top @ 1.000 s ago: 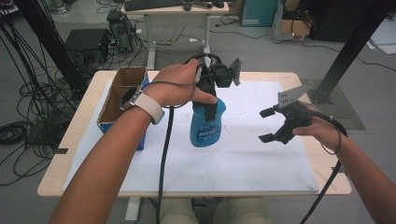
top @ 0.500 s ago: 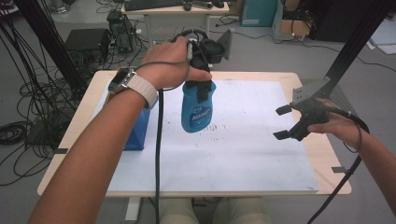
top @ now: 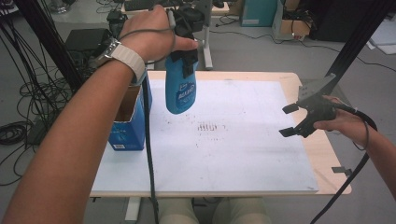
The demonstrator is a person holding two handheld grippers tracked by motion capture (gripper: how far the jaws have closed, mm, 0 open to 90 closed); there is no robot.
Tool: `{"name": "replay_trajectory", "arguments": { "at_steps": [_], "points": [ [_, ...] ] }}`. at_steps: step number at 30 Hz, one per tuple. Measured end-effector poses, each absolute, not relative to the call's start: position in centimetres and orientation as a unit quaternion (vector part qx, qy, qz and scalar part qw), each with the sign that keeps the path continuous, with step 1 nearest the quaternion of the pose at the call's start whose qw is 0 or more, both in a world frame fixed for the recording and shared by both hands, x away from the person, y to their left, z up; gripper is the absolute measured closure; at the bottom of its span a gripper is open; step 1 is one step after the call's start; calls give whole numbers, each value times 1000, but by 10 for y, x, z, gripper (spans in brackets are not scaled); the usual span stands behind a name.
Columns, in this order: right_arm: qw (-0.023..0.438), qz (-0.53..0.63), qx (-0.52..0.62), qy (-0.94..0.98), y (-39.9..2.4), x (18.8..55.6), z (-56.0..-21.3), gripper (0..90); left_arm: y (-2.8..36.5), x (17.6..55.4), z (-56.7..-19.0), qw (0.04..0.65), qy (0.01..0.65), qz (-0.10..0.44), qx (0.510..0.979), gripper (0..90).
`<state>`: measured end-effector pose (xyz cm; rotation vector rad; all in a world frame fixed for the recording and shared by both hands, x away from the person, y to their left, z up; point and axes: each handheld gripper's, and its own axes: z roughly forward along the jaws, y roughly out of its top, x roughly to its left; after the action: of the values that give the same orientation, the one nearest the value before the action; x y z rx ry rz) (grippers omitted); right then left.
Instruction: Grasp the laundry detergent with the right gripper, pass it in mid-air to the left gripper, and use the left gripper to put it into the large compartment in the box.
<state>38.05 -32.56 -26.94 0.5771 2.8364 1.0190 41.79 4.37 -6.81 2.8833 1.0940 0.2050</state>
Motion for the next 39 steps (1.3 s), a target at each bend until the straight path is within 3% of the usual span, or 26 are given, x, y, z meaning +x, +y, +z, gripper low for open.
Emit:
{"name": "replay_trajectory", "arguments": {
  "at_steps": [18,39],
  "points": [
    [34,320,198,926,-330,383,-267,32,87,426,-30,51,461,93,881,373],
    [30,307,196,931,-328,387,-272,33,139,435,-18,36,557,115,822,374]
  ]
}}
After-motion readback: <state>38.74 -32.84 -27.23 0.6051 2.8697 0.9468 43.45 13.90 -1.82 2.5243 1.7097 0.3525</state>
